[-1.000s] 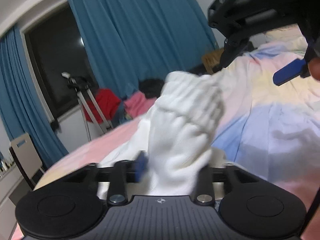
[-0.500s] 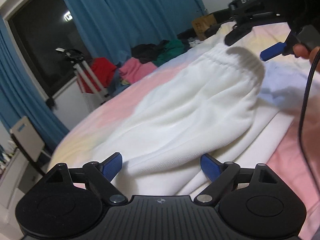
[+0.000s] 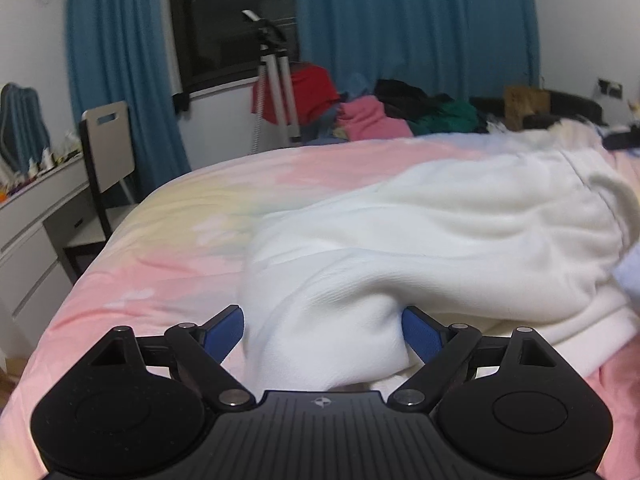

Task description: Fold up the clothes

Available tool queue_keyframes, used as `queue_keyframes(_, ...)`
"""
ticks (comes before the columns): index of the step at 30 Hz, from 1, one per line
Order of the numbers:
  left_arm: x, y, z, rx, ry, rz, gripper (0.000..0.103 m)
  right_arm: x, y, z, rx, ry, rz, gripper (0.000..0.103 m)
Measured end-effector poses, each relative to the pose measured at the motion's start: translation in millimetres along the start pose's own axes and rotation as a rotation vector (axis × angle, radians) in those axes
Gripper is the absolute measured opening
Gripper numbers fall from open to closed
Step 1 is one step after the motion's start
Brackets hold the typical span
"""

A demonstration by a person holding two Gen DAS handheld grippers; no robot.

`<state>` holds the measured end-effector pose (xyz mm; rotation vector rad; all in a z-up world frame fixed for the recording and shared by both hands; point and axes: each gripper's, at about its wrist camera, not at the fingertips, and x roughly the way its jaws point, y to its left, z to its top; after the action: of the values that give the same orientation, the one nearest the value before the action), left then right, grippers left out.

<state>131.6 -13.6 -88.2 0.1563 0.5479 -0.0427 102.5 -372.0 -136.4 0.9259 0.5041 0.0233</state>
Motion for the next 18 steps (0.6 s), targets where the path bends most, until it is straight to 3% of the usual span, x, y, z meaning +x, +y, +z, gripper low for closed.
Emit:
queue_keyframes(7,-1,12,3,-0.042,0.008,-0.009,0.088,6,1,-14,-0.012,0.027,-0.133,0.087)
queue_keyframes(10,-2,6,-2,-0.05,0.007,-0.013,0.088,9,0,-20,-0.013,0.049,-0.118,0.088)
queue_keyframes(14,-4,1,-11,-0.03,-0.013,-0.019,0.088,35,4,-30,-0.067,0.178,-0.074,0.085)
queue_keyframes(18,-4,-9,-16,0.062,-0.063,-0.008,0.088,42,15,-32,-0.143,0.085,-0.114,0.081)
